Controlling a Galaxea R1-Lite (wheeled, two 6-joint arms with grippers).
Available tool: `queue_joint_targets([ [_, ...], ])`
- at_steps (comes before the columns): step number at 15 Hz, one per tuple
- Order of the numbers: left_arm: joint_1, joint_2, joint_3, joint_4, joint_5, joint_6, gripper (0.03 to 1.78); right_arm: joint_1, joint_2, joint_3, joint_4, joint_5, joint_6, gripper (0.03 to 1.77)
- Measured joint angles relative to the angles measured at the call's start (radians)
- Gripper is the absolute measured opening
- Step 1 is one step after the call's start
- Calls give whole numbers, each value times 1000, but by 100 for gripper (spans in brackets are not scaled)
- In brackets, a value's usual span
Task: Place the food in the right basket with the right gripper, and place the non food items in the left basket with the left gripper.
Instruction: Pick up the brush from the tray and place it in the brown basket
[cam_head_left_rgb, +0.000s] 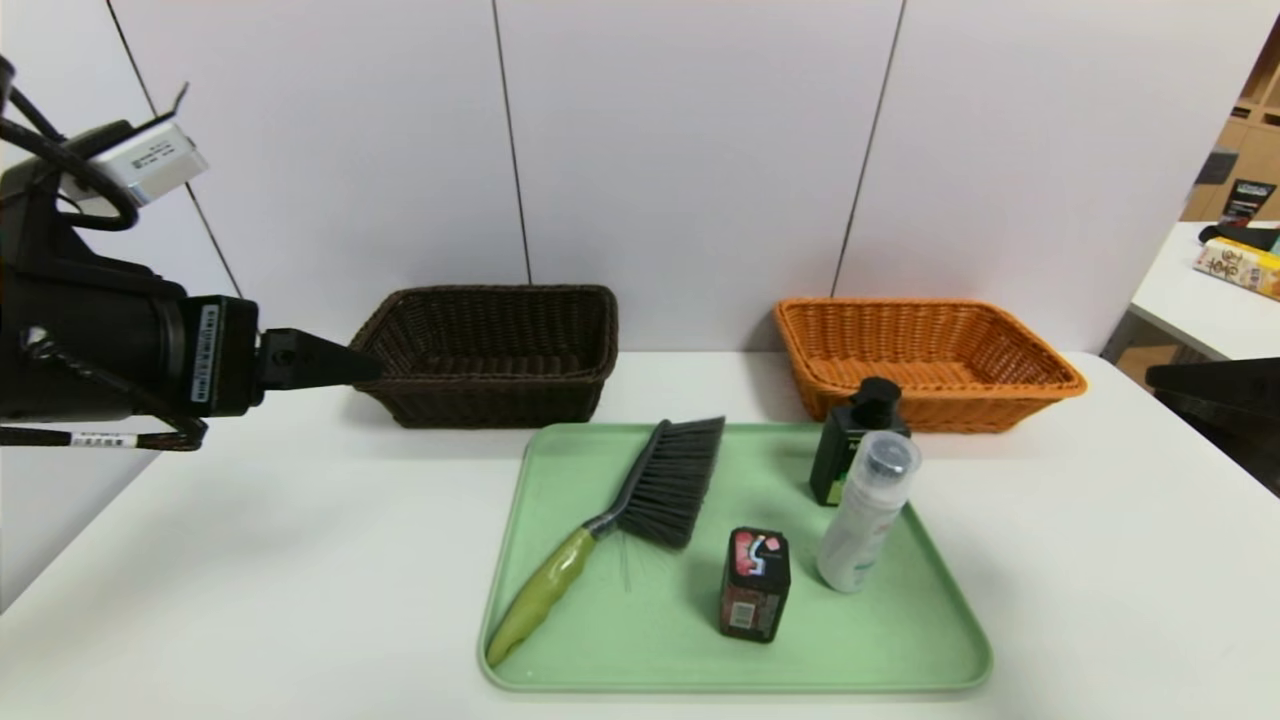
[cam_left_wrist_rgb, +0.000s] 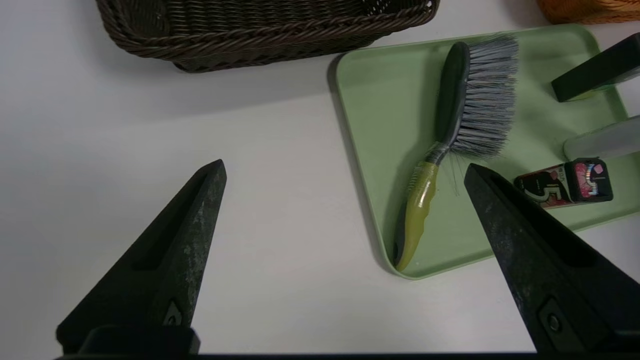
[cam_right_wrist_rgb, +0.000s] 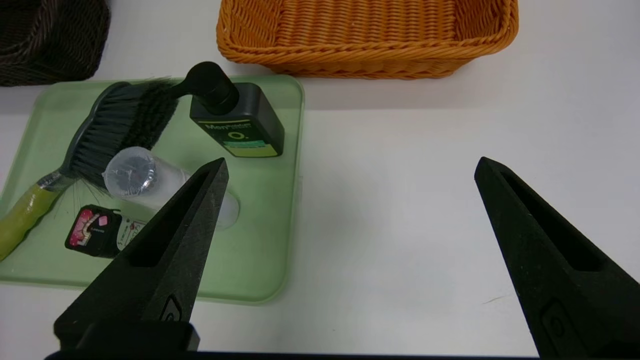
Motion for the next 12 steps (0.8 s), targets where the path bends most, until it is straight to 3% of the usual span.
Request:
queue_joint_targets([
  [6,-223,113,-30,3,117,-124,169,0,9,-3,20,1,0,170],
  [12,-354,252,-98,22,227,-297,169,-1,11,3,20,1,17,170],
])
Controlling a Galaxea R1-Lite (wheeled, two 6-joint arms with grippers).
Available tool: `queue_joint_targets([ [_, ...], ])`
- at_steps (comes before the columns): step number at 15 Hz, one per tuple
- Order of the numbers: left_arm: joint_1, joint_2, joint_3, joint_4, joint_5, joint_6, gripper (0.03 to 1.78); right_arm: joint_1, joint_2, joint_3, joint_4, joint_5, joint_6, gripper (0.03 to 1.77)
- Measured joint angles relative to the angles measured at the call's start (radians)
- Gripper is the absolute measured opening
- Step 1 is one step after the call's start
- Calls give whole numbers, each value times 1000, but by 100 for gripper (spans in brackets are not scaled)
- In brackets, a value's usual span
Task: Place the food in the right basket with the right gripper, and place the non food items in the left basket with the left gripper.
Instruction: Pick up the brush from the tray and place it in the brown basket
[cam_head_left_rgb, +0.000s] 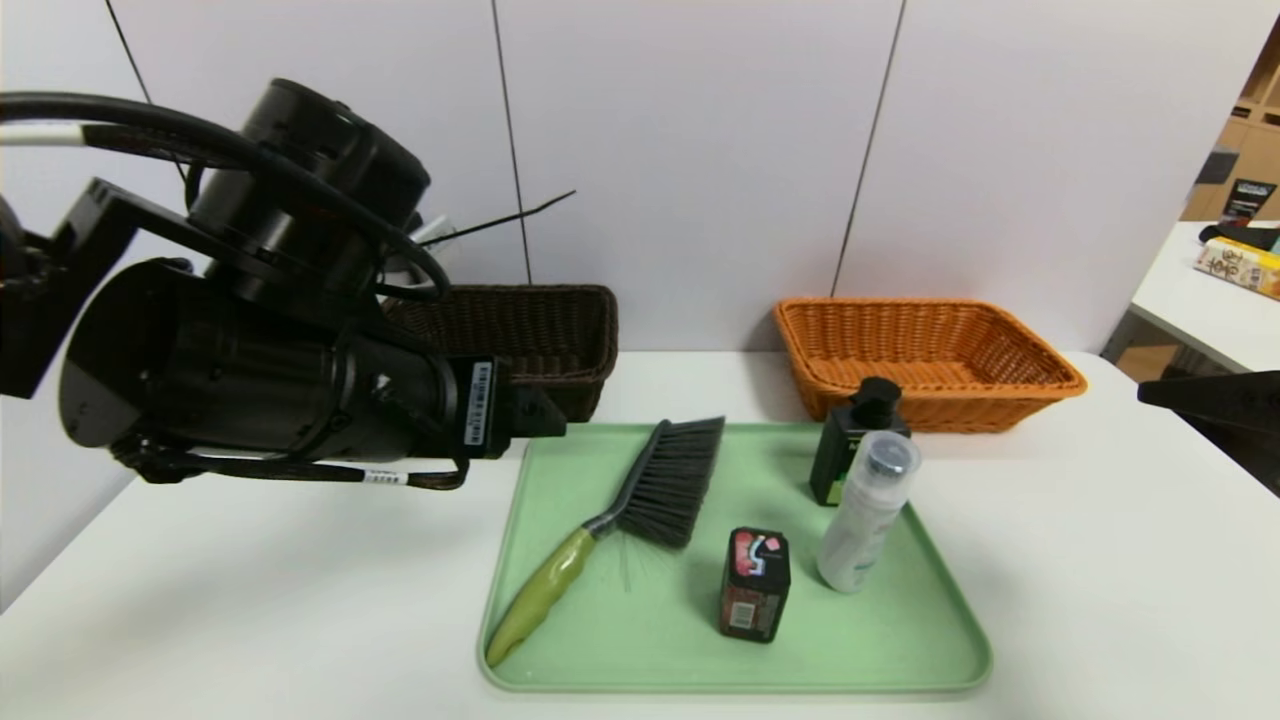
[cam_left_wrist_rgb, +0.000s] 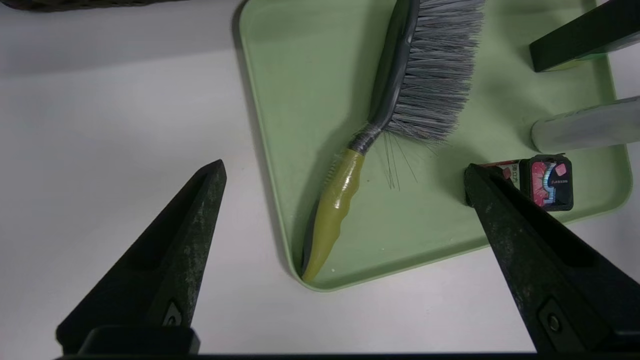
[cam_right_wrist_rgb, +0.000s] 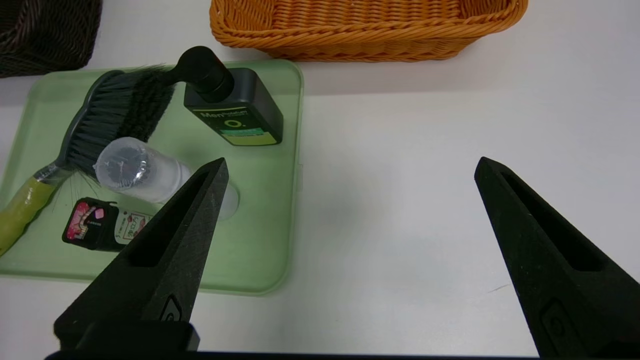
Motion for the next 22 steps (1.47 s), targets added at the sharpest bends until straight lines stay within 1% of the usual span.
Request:
queue_joint_targets([
  [1,-16,25,-20,17,3,-22,169,0,1,1,-1,0,4,170],
  [3,-39,76,-54,31,6,-33,169,0,9,1,-3,-1,6,170],
  [9,-49,212,-91,62,10,-71,169,-5,20,2,-6,0,27,170],
  [11,-49,247,-106,95,9,-73,169,-8,21,3,-6,0,28,170],
  [14,-49,287,-125,112,9,-53,169,-9,20,8,-7,0,28,170],
  [16,-49,302,-139,143,6,9,169,-11,20,10,-7,-1,28,170],
  [20,-49,315,-157,224,-5,191,169,-12,19,17,-6,-4,38,170],
  [22,-49,324,-183,274,-30,236,169,-13,18,26,-7,-4,49,170],
])
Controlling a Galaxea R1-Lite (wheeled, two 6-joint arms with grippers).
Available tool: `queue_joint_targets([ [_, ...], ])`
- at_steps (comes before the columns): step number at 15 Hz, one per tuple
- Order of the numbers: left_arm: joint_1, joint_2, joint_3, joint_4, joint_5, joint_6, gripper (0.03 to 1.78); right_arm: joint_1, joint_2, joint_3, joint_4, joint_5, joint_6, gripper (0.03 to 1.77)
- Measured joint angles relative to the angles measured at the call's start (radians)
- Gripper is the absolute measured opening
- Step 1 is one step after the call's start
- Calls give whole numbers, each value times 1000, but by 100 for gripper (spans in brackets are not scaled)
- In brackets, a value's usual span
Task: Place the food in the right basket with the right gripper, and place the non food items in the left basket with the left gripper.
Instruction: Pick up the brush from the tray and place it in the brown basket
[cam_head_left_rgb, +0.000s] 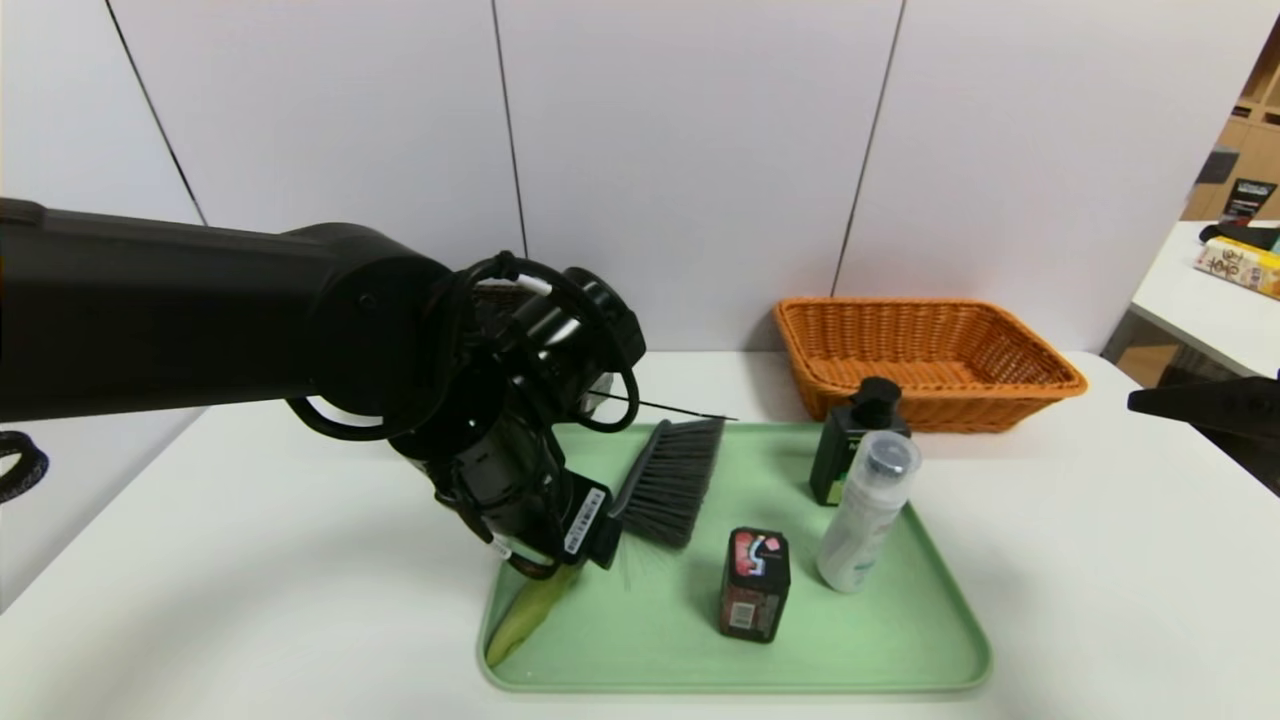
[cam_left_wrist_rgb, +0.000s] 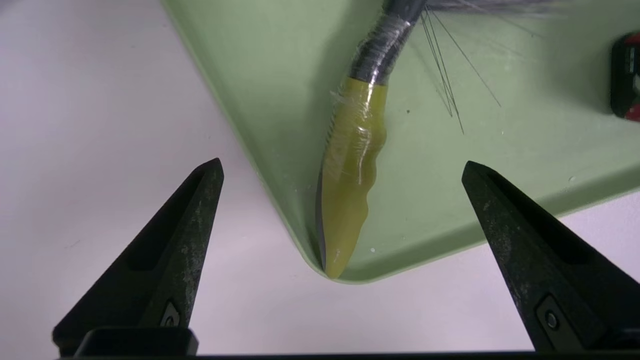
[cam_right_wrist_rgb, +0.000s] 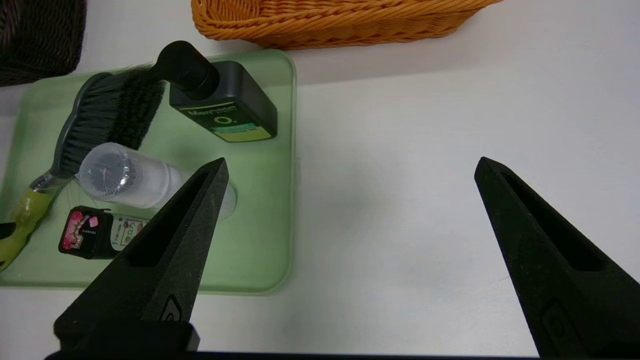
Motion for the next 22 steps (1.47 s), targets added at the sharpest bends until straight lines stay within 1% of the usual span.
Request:
queue_joint_targets([
  [2,-1,15,-38,21,-42,8,169,0,-1,9,-2,0,2,170],
  [4,-1,39,-72,31,-59,6,169,0,-3,12,-2,0,10,170],
  [9,-1,110,-94,35,-60,4,169,0,-6,14,-1,-2,17,170],
  [16,3,135,-95,109,-63,25,169,-1,-10,31,-3,-3,18,170],
  [22,5,154,-96,105,-63,47,169,-9,-18,45,-5,-3,18,170],
])
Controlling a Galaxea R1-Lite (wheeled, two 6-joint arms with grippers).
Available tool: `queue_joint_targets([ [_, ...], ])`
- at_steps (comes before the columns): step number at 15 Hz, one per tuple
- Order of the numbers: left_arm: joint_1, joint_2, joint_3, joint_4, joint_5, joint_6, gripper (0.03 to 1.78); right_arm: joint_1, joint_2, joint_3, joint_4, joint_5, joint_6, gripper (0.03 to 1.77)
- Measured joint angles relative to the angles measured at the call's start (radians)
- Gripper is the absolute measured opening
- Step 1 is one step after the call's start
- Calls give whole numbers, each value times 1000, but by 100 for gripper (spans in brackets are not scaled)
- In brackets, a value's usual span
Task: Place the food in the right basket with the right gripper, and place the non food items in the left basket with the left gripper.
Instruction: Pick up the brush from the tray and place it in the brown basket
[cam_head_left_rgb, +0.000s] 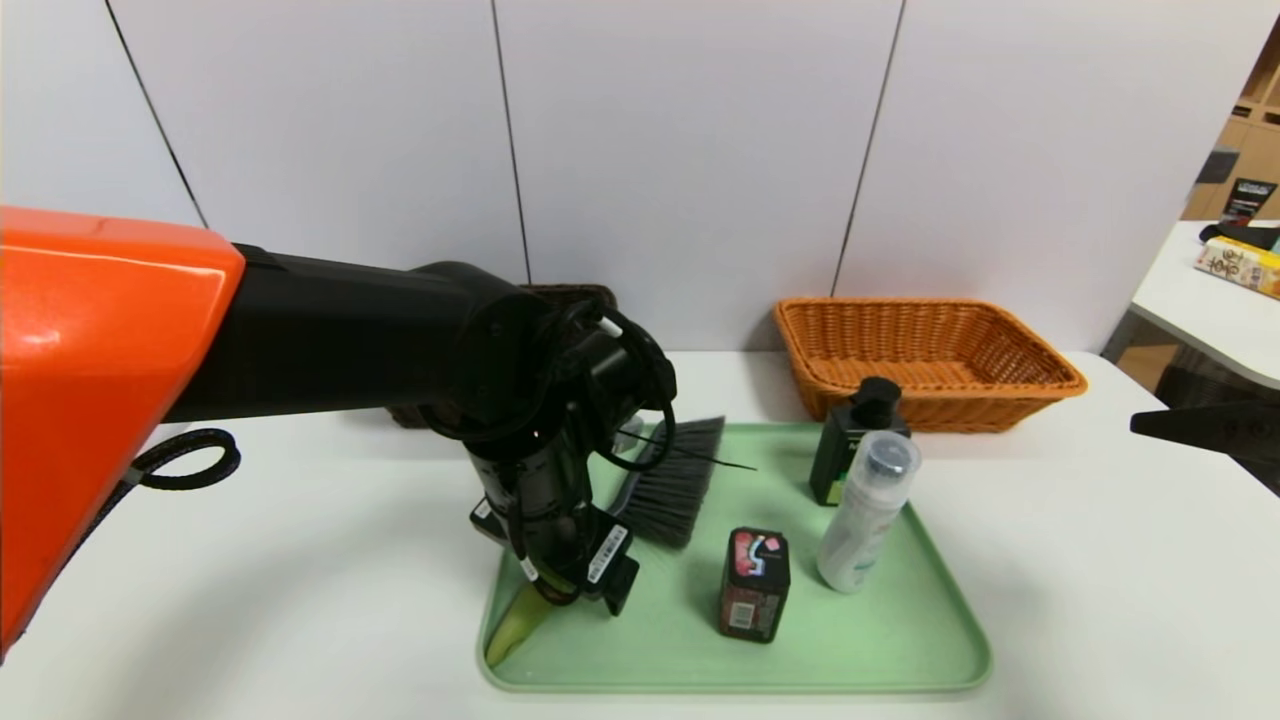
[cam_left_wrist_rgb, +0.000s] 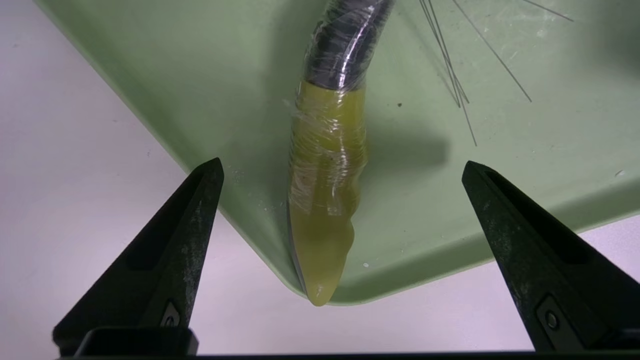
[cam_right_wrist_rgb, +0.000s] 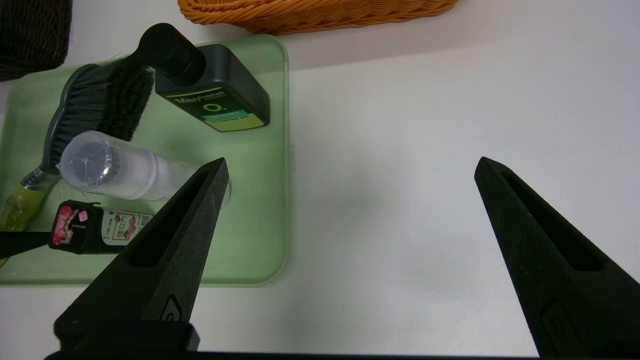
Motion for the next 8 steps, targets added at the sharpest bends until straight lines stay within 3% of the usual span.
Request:
queue_joint_targets([
  [5,7,11,0,-1,-4,21,169,-2,0,6,-1,1,1,170],
  [8,20,10,-10,0,-64,44,169,-2,0,10,-2,1,0,170],
])
